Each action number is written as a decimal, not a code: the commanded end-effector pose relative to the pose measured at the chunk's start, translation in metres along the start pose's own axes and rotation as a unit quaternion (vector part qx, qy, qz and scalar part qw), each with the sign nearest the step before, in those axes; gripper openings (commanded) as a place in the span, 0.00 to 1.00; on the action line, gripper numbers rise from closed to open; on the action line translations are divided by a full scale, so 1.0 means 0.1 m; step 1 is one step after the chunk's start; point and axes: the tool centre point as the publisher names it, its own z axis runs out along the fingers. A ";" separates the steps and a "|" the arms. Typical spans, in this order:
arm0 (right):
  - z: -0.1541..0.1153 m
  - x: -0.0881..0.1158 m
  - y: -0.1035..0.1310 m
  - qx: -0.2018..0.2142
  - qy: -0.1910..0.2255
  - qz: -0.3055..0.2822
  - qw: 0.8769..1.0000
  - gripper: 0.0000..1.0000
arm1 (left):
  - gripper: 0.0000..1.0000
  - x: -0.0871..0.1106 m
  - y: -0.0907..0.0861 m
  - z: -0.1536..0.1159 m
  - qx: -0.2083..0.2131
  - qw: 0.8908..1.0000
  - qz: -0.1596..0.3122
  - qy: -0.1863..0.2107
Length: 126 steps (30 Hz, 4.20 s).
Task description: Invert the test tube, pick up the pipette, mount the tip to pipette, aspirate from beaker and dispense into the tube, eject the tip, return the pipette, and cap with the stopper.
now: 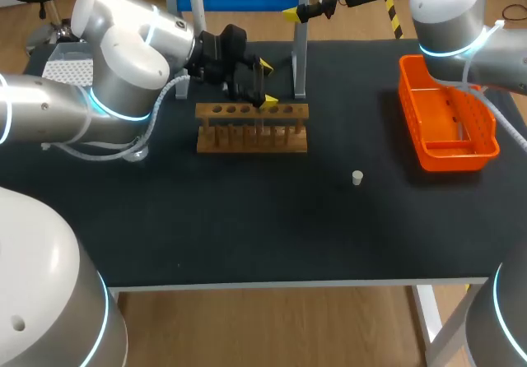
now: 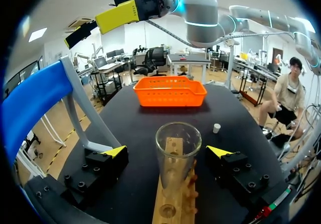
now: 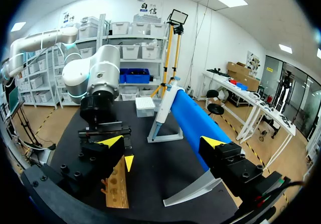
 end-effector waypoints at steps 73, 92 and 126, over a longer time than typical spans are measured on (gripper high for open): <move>-1.19 2.21 -2.43 0.075 -0.063 0.085 0.992 1.00 | 1.00 0.00 0.00 -0.01 -0.001 1.000 0.000 0.001; -0.92 2.27 -2.68 0.105 -0.055 0.067 0.991 1.00 | 1.00 0.00 0.00 -0.01 -0.001 1.000 0.000 0.001; -0.73 2.23 -2.88 0.137 -0.051 0.082 0.986 0.69 | 1.00 0.00 0.00 -0.01 -0.001 1.000 0.000 0.001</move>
